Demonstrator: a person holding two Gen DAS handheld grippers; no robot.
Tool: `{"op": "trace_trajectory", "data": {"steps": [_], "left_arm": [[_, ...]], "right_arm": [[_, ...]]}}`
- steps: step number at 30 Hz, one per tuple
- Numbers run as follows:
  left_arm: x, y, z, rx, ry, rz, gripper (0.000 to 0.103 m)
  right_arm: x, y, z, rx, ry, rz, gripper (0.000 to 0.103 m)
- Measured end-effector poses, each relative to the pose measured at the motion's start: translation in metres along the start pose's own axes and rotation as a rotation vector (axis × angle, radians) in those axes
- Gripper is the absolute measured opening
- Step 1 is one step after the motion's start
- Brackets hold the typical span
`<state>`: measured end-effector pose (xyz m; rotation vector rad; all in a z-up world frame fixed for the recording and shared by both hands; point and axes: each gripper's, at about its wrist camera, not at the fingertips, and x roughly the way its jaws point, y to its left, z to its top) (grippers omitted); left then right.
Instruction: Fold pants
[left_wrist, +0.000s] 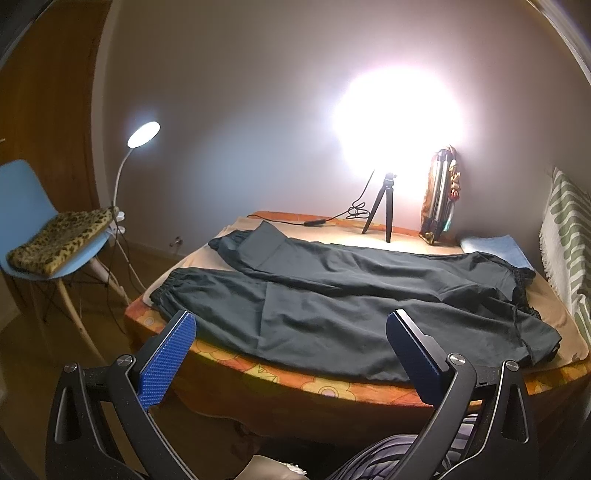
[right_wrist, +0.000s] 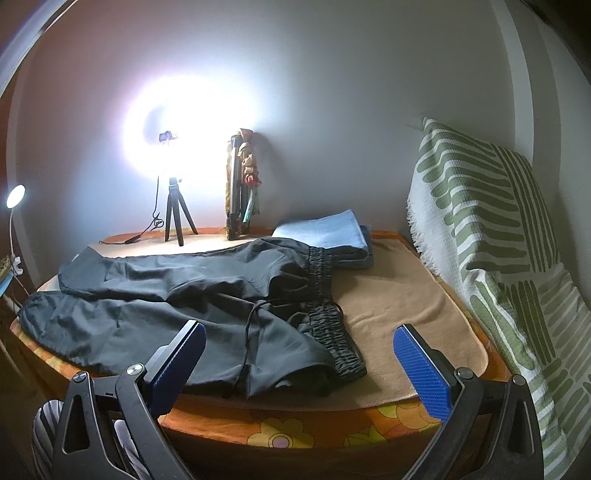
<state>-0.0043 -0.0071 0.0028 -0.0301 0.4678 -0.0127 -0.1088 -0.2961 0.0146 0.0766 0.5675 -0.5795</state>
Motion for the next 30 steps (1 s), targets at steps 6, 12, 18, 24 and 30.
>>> {"op": "trace_trajectory", "data": {"steps": [6,12,18,24,30], "left_arm": [[0.0006,0.0002,0.0008,-0.001,0.001,0.001,0.103],[0.0008,-0.0002,0.0006,-0.002,0.002,0.000,0.103],[0.0008,0.0001,0.0006,-0.002,0.002,0.001,0.103],[0.0005,0.0006,0.0003,-0.003,0.001,0.000,0.103],[0.0000,0.0008,-0.0008,-0.004,0.000,0.002,0.103]], "right_arm": [[0.0001,-0.0005,0.0010,0.000,0.000,0.001,0.103],[-0.0003,-0.0006,0.0007,0.000,-0.002,0.001,0.103],[-0.0016,0.0000,0.0020,-0.001,-0.005,0.002,0.103],[-0.0021,0.0000,0.0020,0.001,-0.006,0.004,0.103],[-0.0031,0.0007,0.0016,0.002,-0.007,0.005,0.103]]}}
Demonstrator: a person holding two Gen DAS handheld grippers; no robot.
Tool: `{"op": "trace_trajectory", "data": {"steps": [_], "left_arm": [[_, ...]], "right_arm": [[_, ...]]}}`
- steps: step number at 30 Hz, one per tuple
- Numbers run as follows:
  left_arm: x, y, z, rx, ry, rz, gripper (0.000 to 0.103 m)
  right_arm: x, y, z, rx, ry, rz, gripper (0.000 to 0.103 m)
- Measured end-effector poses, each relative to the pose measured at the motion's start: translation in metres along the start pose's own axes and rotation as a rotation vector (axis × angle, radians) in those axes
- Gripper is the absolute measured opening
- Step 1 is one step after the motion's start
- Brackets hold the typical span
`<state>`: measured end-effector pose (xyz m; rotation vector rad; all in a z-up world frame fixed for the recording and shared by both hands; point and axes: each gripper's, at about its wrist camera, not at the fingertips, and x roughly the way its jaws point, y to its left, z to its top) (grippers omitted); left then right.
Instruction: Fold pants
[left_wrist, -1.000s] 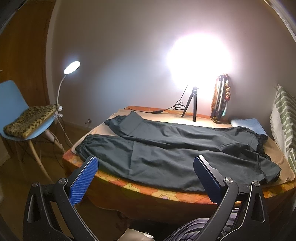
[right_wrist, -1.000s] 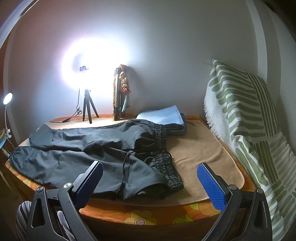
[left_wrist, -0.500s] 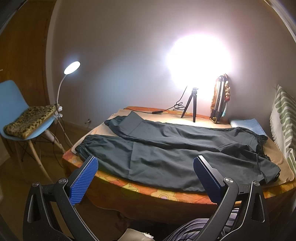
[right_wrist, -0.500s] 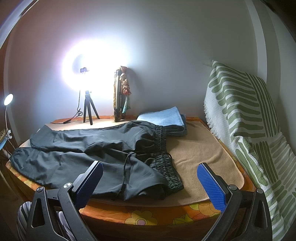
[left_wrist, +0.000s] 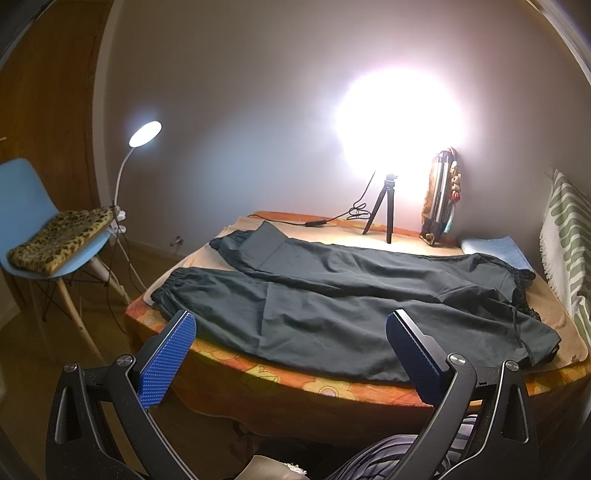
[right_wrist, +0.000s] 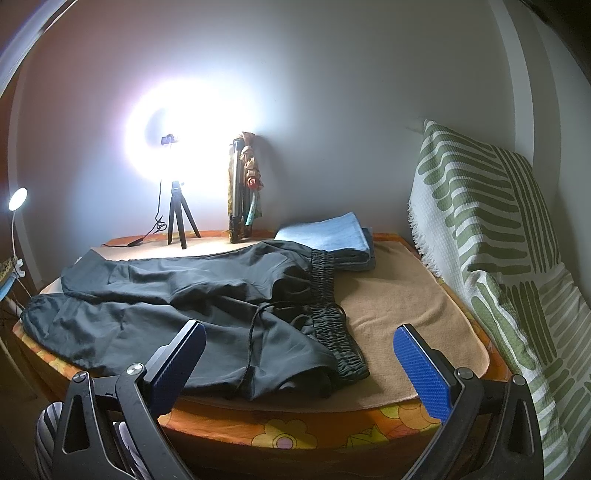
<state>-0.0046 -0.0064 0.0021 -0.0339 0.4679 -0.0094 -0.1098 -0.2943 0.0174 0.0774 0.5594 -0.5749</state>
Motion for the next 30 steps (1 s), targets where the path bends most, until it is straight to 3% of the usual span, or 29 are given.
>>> {"op": "trace_trajectory", "data": {"steps": [30], "left_arm": [[0.0028,0.0070,0.0032,-0.004,0.005,0.017,0.103]], "right_arm": [[-0.0008,0.0051,0.0009,0.001,-0.003,0.002,0.103]]}}
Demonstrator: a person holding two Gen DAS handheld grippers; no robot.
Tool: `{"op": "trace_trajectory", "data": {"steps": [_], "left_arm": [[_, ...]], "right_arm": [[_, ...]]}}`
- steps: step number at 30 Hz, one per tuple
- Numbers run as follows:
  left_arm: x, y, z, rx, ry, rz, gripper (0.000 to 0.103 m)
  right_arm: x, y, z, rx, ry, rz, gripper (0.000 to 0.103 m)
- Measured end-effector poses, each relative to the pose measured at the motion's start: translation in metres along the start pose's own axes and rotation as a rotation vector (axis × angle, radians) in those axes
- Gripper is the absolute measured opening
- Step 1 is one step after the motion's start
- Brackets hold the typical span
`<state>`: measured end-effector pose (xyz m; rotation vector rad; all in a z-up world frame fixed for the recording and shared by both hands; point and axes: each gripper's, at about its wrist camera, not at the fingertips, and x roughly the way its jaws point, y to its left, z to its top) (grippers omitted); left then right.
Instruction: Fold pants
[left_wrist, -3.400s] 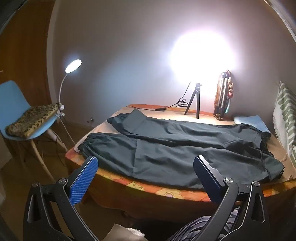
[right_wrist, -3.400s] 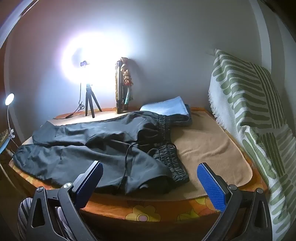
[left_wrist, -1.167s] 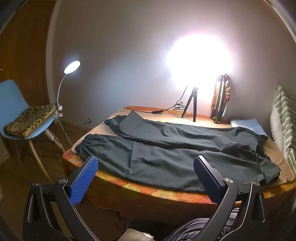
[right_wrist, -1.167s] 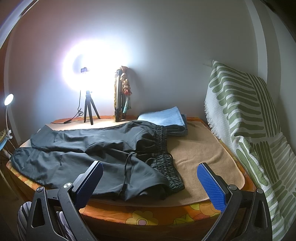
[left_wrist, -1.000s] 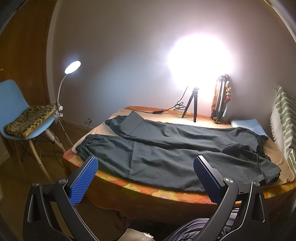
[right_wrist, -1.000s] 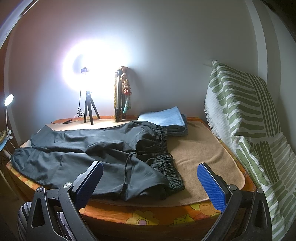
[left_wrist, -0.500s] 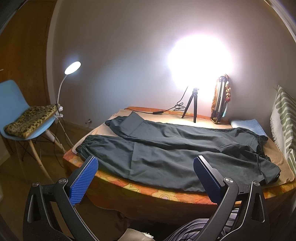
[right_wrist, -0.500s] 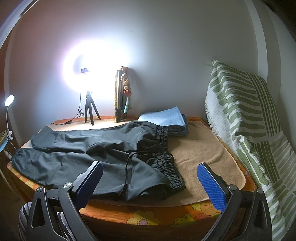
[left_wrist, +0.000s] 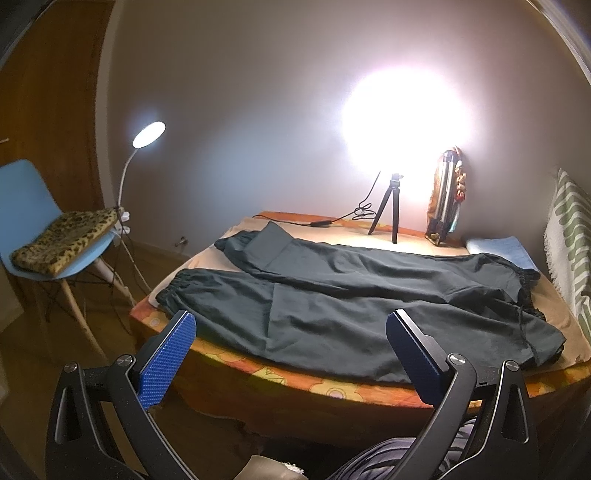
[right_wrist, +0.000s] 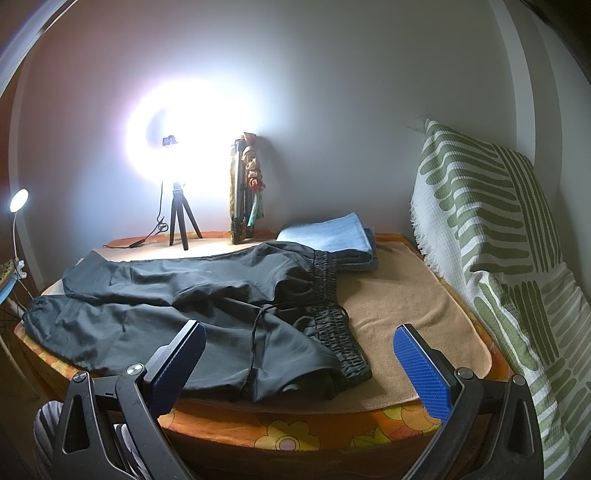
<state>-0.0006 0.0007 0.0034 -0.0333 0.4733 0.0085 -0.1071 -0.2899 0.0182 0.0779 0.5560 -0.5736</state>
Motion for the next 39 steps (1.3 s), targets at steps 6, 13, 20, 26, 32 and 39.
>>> {"op": "trace_trajectory", "data": {"steps": [6,13,20,26,32,39], "left_arm": [[-0.002,0.007,0.004,-0.002,-0.001,0.008,0.103],[-0.013,0.019,0.012,0.004,-0.026,0.027,0.103],[-0.023,0.040,0.023,0.002,-0.064,0.022,0.103],[-0.027,0.059,0.035,-0.010,-0.086,0.010,0.103],[-0.018,0.065,0.050,0.010,-0.081,0.027,0.103],[0.008,0.067,0.068,0.041,-0.050,0.029,0.102]], "right_arm": [[0.000,0.001,0.003,0.003,-0.009,0.018,0.103],[-0.007,0.007,0.010,-0.012,-0.032,0.042,0.103],[-0.019,0.016,0.020,-0.044,-0.069,0.072,0.103],[-0.028,0.025,0.033,-0.086,-0.110,0.080,0.103],[-0.027,0.033,0.043,-0.118,-0.131,0.099,0.103],[-0.001,0.043,0.059,-0.181,-0.136,0.139,0.103]]}}
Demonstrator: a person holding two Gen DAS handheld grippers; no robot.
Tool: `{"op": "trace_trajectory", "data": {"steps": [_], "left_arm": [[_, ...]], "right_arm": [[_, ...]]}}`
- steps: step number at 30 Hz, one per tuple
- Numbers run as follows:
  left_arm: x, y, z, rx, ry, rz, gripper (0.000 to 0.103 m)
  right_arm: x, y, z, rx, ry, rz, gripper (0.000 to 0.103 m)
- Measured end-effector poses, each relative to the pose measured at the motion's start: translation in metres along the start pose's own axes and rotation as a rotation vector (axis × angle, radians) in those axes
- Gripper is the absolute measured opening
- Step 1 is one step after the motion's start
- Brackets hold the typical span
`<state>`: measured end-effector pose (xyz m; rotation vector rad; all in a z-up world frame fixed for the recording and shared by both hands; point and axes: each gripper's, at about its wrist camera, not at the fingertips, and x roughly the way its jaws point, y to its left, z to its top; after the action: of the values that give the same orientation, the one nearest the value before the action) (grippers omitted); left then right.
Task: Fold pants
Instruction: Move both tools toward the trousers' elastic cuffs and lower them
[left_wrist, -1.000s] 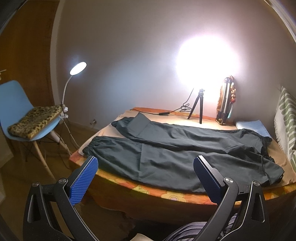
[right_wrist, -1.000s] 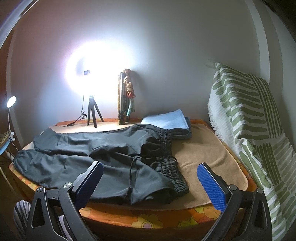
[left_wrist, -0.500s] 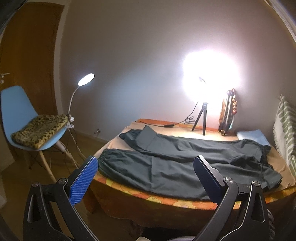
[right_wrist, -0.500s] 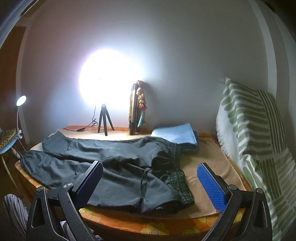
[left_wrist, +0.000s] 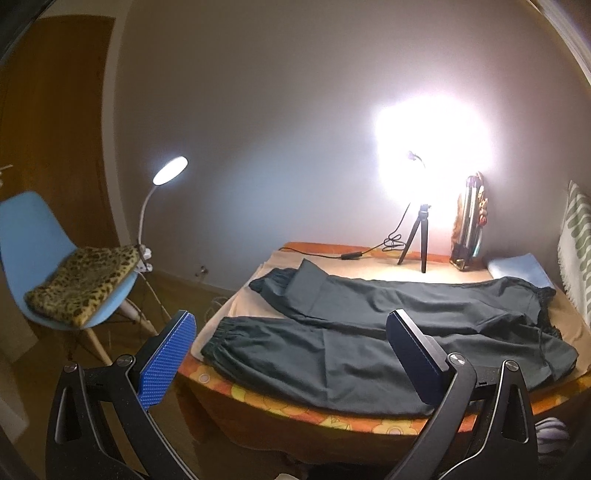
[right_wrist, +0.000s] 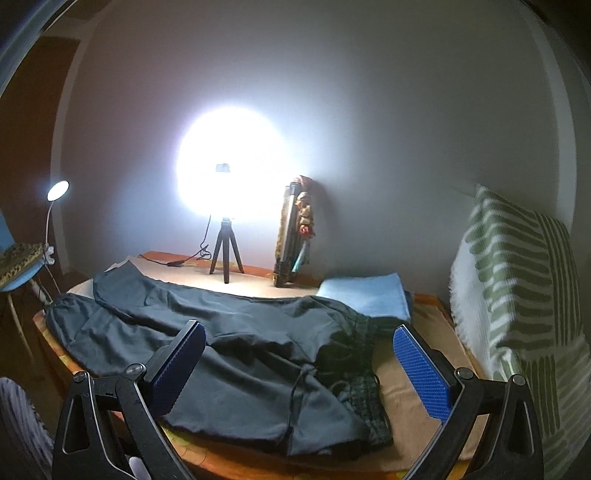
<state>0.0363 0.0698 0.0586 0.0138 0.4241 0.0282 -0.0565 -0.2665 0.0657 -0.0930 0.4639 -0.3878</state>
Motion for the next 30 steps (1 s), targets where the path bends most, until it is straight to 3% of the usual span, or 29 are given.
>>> {"op": "trace_trajectory", "data": {"steps": [7,17,24,30], "left_arm": [[0.042,0.014,0.005,-0.024,0.059,0.003,0.099],[0.101,0.049,0.014,-0.035,0.147,0.054,0.094],[0.163,0.073,0.033,-0.083,0.217,0.043,0.088],[0.230,0.071,0.041,-0.054,0.283,0.034,0.085]], "right_arm": [[0.051,0.006,0.022,-0.053,0.028,0.081,0.103],[0.139,0.047,0.052,-0.108,0.062,0.238,0.103],[0.210,0.080,0.068,-0.178,0.153,0.361,0.103],[0.288,0.107,0.073,-0.224,0.257,0.413,0.103]]}}
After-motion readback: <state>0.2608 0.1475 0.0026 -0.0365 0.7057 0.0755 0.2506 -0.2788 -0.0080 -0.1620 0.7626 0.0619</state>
